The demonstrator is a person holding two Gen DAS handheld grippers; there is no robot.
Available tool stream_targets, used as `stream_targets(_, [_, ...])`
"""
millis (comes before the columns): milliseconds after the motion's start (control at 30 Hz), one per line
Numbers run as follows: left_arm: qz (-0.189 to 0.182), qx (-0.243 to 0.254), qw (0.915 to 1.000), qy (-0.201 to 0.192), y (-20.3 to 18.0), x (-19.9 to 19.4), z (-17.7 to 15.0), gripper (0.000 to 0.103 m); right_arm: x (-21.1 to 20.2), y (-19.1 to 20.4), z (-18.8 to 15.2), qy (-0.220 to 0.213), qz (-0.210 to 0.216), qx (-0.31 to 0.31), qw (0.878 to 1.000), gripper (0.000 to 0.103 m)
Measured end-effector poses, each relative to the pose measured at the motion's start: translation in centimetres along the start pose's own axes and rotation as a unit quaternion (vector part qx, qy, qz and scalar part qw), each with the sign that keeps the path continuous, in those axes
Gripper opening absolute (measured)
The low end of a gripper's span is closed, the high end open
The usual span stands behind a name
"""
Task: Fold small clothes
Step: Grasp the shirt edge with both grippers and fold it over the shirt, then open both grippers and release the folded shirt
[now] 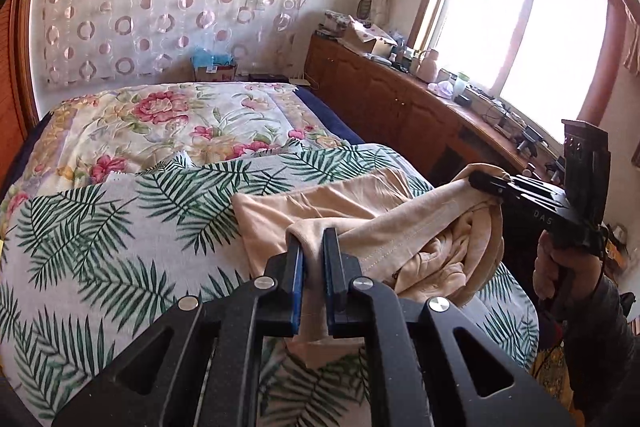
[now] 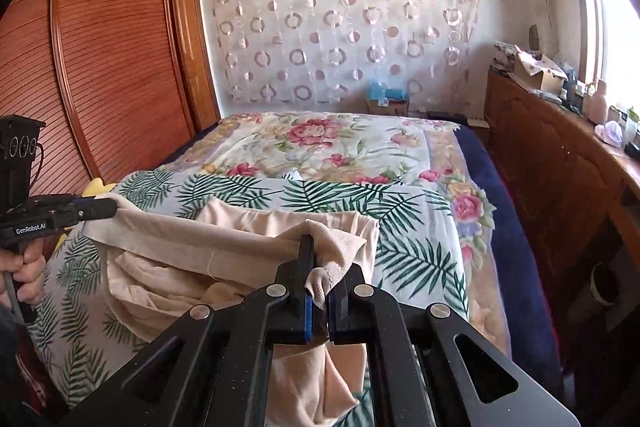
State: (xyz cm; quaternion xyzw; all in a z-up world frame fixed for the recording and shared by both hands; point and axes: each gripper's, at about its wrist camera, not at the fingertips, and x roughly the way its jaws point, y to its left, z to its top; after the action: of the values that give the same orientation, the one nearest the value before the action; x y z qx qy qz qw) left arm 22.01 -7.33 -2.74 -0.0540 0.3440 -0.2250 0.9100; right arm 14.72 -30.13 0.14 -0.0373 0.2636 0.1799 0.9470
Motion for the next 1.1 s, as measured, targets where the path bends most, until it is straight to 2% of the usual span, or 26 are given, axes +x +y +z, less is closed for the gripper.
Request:
stream_targets(200, [0.009, -0.004, 0.9999, 0.011, 1.4, 3.3, 2.2, 0.009, 2.2, -0.8, 1.9, 0.016, 0.005, 0.001, 1.0, 0.005])
stream_targets(367, [0.022, -0.008, 0.9992, 0.032, 2.5, 5.8, 2.0, 0.01, 4.4, -0.6, 3.0, 0.04, 0.004, -0.01, 0.999, 0.005])
stream_targets(400, [0.024, -0.009, 0.9991, 0.034, 2.6, 6.2, 1.9, 0.01, 4.6, -0.7, 3.3, 0.043, 0.005, -0.008, 0.999, 0.006])
stream_targets(467, [0.022, -0.013, 0.9991, 0.033, 2.9, 6.4, 1.8, 0.01, 4.7, -0.8, 3.8, 0.048, 0.007, -0.006, 0.999, 0.016])
stream_targets(533, [0.013, -0.011, 0.9993, 0.032, 3.0, 6.3, 1.8, 0.013, 4.4, -1.0, 4.5, 0.039, 0.007, -0.008, 0.999, 0.029])
stream_targets(567, [0.013, -0.009, 0.9994, 0.03, 3.0, 6.1, 1.9, 0.021, 4.2, -1.0, 4.8, 0.034, 0.007, -0.011, 0.999, 0.033])
stream_targets(600, [0.017, -0.006, 0.9995, 0.027, 2.9, 6.0, 2.1, 0.028, 3.6, -1.0, 5.1, 0.03, 0.007, -0.012, 0.999, 0.042])
stream_targets(633, [0.019, -0.002, 0.9996, 0.02, 2.8, 5.7, 2.3, 0.04, 3.4, -1.2, 5.2, 0.027, 0.007, -0.013, 1.0, 0.045])
stream_targets(667, [0.014, 0.0, 0.9998, 0.015, 3.0, 5.4, 2.4, 0.047, 2.9, -1.2, 5.2, 0.023, 0.005, -0.016, 1.0, 0.045])
stream_targets(700, [0.007, 0.001, 0.9999, 0.014, 3.1, 5.1, 2.5, 0.049, 2.3, -1.2, 5.0, 0.02, 0.005, -0.019, 1.0, 0.045])
stream_targets(767, [0.002, 0.002, 0.9998, 0.019, 3.4, 4.5, 2.3, 0.064, 1.6, -1.3, 4.3, 0.023, 0.012, -0.021, 0.999, 0.045])
stream_targets(967, [0.009, 0.016, 0.9989, 0.043, 4.0, 3.4, -0.6, 0.066, 1.3, -2.0, 1.9, 0.063, 0.035, -0.026, 0.997, 0.045])
stream_targets(1100, [0.005, 0.023, 0.9974, 0.068, 4.1, 4.0, -2.2, 0.066, 0.8, -1.7, 1.4, 0.072, 0.05, -0.042, 0.995, 0.045])
